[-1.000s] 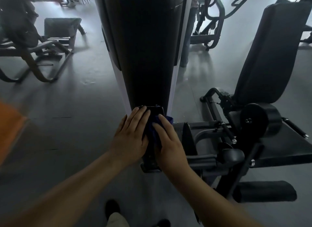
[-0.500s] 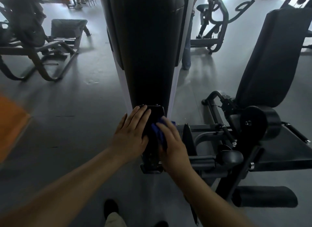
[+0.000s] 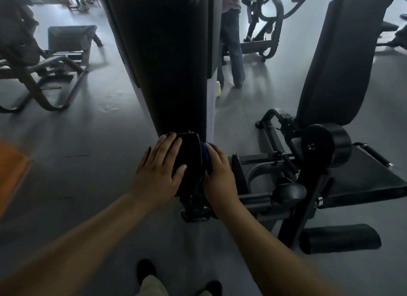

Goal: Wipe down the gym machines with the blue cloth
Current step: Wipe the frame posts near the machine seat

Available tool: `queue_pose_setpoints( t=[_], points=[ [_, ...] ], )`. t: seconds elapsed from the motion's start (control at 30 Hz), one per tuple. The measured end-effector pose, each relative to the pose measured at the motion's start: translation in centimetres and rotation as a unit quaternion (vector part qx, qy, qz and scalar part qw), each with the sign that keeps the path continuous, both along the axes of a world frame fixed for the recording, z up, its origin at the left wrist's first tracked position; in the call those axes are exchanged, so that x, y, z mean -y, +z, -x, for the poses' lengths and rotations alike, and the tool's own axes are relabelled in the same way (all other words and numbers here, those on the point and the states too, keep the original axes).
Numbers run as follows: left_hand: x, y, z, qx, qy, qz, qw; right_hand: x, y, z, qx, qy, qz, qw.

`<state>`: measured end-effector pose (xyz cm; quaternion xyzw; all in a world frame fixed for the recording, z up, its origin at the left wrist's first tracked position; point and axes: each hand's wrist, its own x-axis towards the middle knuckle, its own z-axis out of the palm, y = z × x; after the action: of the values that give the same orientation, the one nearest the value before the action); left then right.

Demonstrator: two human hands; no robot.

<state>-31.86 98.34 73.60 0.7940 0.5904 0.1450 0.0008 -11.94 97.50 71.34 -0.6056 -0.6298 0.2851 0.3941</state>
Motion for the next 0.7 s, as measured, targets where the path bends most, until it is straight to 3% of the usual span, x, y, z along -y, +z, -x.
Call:
queue_pose_setpoints(
  t=[0.07,0.17,0.23,0.33,0.5,0.7],
  points=[
    [0.0,0.0,0.0,0.002,0.000,-0.003,1.000,-0.5,-0.2,-0.7,0.074,0.030,-0.032,0.996],
    [0.0,-0.1,0.0,0.000,0.002,-0.011,1.000,-0.8,-1.7,-1.5,0.156,0.090,0.029,0.983],
    [0.1,-0.2,0.0,0.003,0.001,-0.014,1.000,-1.0,-1.7,-1.6,0.179,0.093,0.020,0.979],
    [0.2,-0.3,0.1,0.006,0.004,-0.012,1.000,-1.1,-1.0,-1.1,0.170,0.063,-0.032,0.983],
    [0.1,-0.1,0.1,0.005,0.000,0.000,1.000,-1.5,-2.6,-0.9,0.215,0.111,0.047,0.969],
    [0.1,-0.2,0.1,0.014,0.004,-0.002,1.000,-0.7,-1.1,-0.4,0.146,0.053,-0.014,0.988]
  ],
)
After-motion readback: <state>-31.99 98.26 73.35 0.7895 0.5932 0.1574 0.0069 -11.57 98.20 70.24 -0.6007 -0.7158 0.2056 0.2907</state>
